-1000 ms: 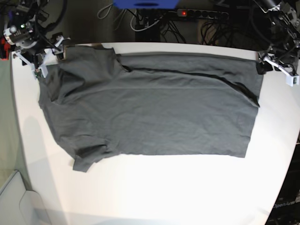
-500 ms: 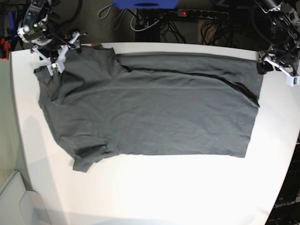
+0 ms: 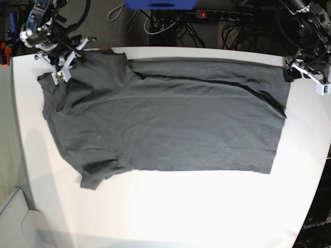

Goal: Layout the t-shirt on the table in an organized manner, then fold the t-shirt properly
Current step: 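Release with the right gripper and grasp the sleeve corner near the hem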

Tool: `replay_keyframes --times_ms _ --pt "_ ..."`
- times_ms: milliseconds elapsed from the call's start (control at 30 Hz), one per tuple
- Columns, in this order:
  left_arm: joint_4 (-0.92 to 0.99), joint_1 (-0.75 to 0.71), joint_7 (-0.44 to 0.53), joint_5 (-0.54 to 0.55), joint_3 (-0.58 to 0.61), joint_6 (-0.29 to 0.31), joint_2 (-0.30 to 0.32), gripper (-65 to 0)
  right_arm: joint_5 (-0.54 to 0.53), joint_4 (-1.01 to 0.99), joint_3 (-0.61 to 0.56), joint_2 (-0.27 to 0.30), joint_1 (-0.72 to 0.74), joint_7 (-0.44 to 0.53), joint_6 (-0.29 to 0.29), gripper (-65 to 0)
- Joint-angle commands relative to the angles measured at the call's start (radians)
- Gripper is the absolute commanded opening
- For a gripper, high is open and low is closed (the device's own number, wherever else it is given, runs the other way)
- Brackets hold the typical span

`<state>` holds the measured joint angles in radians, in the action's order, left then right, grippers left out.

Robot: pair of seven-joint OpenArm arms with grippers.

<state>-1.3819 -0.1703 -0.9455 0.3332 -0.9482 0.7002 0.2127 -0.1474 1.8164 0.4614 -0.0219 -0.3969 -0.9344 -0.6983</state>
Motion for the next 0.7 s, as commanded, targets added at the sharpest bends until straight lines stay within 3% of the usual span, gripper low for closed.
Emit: replay_keyframes --times_ms 0,33,333,667 --pt "-0.011 0.001 -0.017 -0.007 -0.002 -0.004 0.011 -18.2 -0.001 0.004 0.0 0.003 -0.006 -0.015 0.0 -58.9" --pt "-0.011 0.001 -0.017 -0.007 -0.002 -0.004 0.011 -18.2 -0.001 0.004 -0.006 0.003 -0.006 -0.016 0.0 -64.4" --pt "-0.011 0.001 -0.017 -0.007 -0.002 -0.004 0.011 -18.2 -0.001 0.148 -0.052 0.003 0.01 -0.031 0.0 -65.0" --pt "-0.011 -0.007 -0.019 -0.007 -0.004 -0.004 0.011 -18.2 -0.001 0.159 -0.083 0.006 0.238 -0.222 0.0 -65.0"
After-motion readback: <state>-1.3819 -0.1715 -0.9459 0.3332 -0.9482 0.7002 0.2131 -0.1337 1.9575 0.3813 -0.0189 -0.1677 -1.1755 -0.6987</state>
